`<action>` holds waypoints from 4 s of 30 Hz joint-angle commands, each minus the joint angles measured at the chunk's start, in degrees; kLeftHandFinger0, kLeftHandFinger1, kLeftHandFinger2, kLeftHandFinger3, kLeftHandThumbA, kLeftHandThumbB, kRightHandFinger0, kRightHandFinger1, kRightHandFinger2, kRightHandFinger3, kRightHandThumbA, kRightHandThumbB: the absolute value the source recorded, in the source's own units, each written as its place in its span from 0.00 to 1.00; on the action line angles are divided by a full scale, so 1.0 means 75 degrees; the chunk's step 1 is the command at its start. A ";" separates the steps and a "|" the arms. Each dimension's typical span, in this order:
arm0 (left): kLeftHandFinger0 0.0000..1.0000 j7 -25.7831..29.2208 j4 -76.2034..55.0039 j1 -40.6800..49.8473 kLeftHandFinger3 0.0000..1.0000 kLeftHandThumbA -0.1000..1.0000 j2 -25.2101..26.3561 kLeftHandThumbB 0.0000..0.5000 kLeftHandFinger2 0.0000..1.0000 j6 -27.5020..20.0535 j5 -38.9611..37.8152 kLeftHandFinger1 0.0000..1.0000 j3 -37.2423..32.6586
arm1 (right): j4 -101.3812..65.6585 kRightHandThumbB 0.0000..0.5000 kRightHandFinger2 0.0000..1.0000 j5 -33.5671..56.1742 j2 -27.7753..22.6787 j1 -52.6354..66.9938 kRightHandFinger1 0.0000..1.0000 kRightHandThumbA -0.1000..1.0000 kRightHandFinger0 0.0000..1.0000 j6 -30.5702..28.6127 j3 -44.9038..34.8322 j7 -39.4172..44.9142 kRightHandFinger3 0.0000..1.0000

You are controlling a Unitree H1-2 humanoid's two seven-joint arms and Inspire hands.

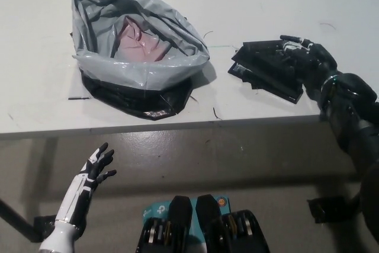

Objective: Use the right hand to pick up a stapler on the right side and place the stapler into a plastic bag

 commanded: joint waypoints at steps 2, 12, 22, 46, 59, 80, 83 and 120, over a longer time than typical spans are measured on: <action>0.91 -0.0067 -0.0248 0.0056 1.00 1.00 0.0162 0.30 1.00 -0.0016 -0.0036 0.97 0.0060 | -0.1925 1.00 1.00 -0.2090 -0.0238 -0.0180 1.00 0.90 1.00 -0.1224 0.2361 -0.0051 1.00; 0.88 -0.0055 -0.0192 0.0020 1.00 1.00 0.0170 0.35 1.00 -0.0086 -0.0054 0.91 0.0091 | -0.4072 0.96 1.00 -0.3089 -0.0410 -0.0270 1.00 0.93 1.00 -0.0465 0.3990 -0.0382 1.00; 0.87 -0.0021 -0.0225 0.0072 1.00 1.00 0.0194 0.40 1.00 -0.0159 0.0083 0.89 0.0057 | -0.3007 1.00 1.00 -0.3377 -0.0415 -0.0389 1.00 0.99 1.00 -0.0353 0.4542 -0.0411 1.00; 0.88 -0.0009 -0.0240 0.0138 1.00 1.00 0.0197 0.45 0.98 -0.0173 0.0165 0.87 -0.0009 | -0.0683 1.00 1.00 -0.3529 -0.0438 -0.0441 1.00 0.95 1.00 -0.0502 0.4613 -0.0536 1.00; 0.84 -0.0052 -0.0267 0.0050 1.00 1.00 0.0275 0.33 0.95 -0.0191 0.0291 0.84 -0.0051 | -0.0496 0.51 0.25 -0.3562 -0.0172 -0.0291 0.06 0.40 0.00 -0.1497 0.4343 -0.2408 0.28; 0.78 -0.0055 -0.0231 0.0036 1.00 1.00 0.0310 0.32 0.88 -0.0346 0.0398 0.80 -0.0070 | -0.0243 0.51 0.48 -0.2101 -0.0102 -0.0186 0.22 0.33 0.00 -0.1662 0.2743 -0.2087 0.37; 0.80 -0.0057 -0.0216 0.0037 1.00 1.00 0.0302 0.33 0.88 -0.0317 0.0393 0.81 -0.0068 | -0.0122 0.51 0.53 -0.0613 0.0027 -0.0239 0.28 0.27 0.00 -0.1179 0.1272 -0.1376 0.38; 0.78 -0.0112 -0.0222 0.0207 1.00 1.00 0.0284 0.31 0.88 -0.0237 0.0252 0.80 -0.0035 | -0.0195 0.44 0.56 0.3162 0.0749 -0.1804 0.13 0.39 0.00 0.2068 -0.4470 0.0720 0.61</action>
